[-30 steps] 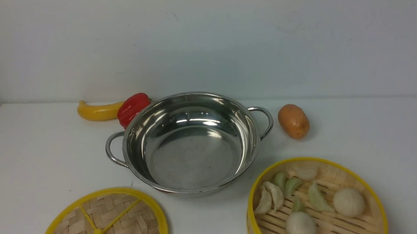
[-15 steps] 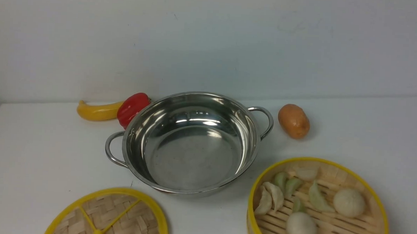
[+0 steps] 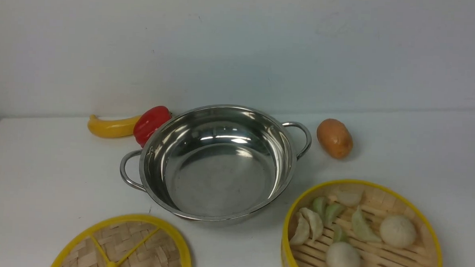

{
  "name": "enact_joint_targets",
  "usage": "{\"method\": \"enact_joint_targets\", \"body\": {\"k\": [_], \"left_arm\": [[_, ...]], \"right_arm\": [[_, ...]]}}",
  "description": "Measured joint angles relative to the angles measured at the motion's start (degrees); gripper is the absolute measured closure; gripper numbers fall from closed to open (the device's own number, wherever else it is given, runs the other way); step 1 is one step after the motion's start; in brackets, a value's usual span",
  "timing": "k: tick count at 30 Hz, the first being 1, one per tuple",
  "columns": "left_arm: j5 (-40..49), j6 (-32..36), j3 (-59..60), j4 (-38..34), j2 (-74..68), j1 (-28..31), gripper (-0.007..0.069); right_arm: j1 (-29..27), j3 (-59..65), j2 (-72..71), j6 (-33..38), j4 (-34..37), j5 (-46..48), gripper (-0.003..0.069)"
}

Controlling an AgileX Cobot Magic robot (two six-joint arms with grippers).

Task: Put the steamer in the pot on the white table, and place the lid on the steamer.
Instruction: 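Reach for and grasp the rim of the bamboo steamer holding the buns with the right gripper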

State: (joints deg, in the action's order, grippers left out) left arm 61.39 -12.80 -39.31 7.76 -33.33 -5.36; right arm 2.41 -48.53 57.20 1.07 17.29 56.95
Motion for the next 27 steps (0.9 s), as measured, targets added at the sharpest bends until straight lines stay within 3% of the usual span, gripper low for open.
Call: {"method": "enact_joint_targets", "body": {"k": [2,7,14,21,27], "left_arm": [[-0.4,7.9,-0.2,-6.0,-7.1,0.0,0.0384],[-6.7,15.9,-0.4,-10.1,-20.1,0.0,0.0384],[-16.5,19.2,-0.4,-10.3,-33.2,0.0,0.0383],[-19.5,19.4,-0.4,-11.3,-39.0,0.0,0.0383],[-22.0,20.2,-0.4,-11.7,-39.7,0.0,0.0383]], "right_arm": [[0.0,-1.2,6.2,0.0,-2.4,0.4,0.0410],[0.0,-1.5,17.4,0.0,-7.2,-0.4,0.0410],[0.0,-1.7,25.7,0.5,-7.3,-5.1,0.0410],[0.5,-1.7,29.2,3.9,-2.2,-7.5,0.0410],[5.1,-1.7,31.5,4.5,-1.5,-9.4,0.0410]]}}
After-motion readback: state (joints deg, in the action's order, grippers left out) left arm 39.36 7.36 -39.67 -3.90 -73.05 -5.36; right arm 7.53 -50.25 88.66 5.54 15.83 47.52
